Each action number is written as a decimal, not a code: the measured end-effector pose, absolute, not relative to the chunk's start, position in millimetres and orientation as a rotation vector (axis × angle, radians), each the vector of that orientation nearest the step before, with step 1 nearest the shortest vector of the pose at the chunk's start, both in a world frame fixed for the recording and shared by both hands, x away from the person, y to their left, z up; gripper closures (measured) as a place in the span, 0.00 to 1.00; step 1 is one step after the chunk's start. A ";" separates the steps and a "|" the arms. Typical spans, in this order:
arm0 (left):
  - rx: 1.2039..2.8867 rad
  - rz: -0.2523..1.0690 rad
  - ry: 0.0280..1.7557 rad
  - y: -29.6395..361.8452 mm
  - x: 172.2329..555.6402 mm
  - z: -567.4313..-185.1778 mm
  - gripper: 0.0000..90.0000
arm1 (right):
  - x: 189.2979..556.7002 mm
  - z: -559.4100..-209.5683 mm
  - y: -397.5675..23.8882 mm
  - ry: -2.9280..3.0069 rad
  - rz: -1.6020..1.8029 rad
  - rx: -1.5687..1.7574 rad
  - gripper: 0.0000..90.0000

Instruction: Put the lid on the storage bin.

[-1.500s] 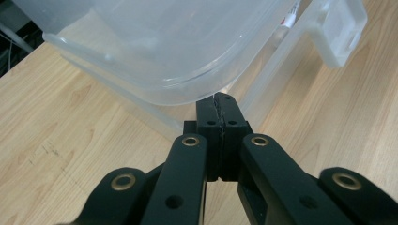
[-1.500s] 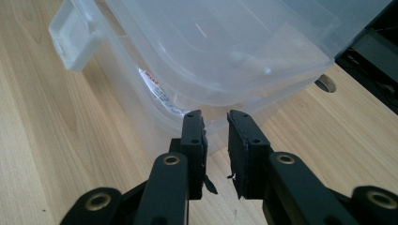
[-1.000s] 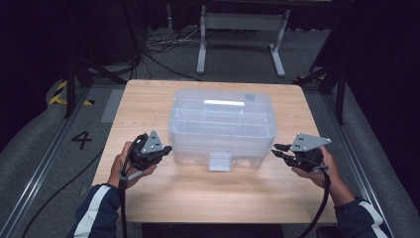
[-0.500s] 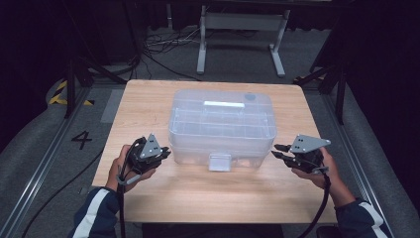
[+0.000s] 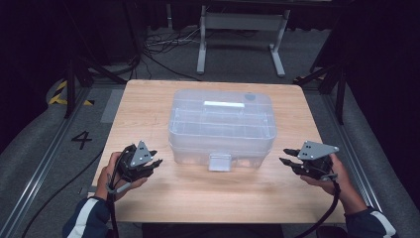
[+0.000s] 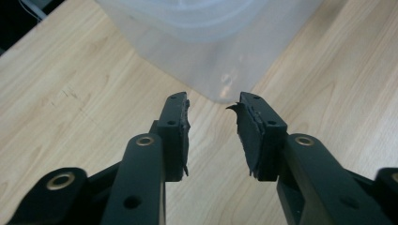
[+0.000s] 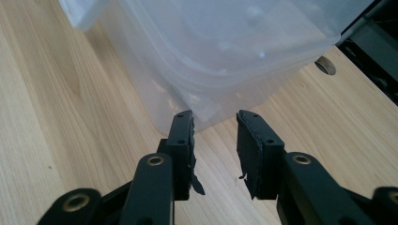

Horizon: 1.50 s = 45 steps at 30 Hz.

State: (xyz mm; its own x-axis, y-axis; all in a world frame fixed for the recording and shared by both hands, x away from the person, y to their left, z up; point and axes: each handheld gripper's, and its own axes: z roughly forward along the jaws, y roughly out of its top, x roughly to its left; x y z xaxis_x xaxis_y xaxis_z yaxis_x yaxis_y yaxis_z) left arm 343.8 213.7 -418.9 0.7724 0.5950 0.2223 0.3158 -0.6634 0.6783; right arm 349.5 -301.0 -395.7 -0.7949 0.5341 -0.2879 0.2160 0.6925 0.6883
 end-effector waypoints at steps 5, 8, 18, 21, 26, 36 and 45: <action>2.379 0.610 0.703 218.5 340.6 -432.6 0.62 | 346.3 -403.7 -309.0 2.440 0.867 0.592 0.68; 2.392 0.624 0.726 220.6 340.6 -436.8 0.56 | 344.4 -408.1 -314.3 2.442 0.854 0.616 0.65; 2.411 0.601 0.797 231.3 340.5 -453.9 0.39 | 337.7 -431.4 -341.0 2.433 0.801 0.678 0.56; 2.419 0.585 0.800 233.9 340.3 -457.2 0.36 | 335.6 -438.3 -348.3 2.435 0.793 0.696 0.54; 2.421 0.542 0.811 238.9 339.5 -464.0 0.32 | 333.0 -448.0 -359.2 2.428 0.802 0.725 0.51; 2.404 0.478 0.864 249.1 335.5 -476.0 0.28 | 329.7 -463.3 -373.0 2.423 0.858 0.802 0.43; 2.355 0.409 0.914 259.2 333.2 -481.8 0.24 | 326.3 -474.7 -384.4 2.396 0.904 0.897 0.37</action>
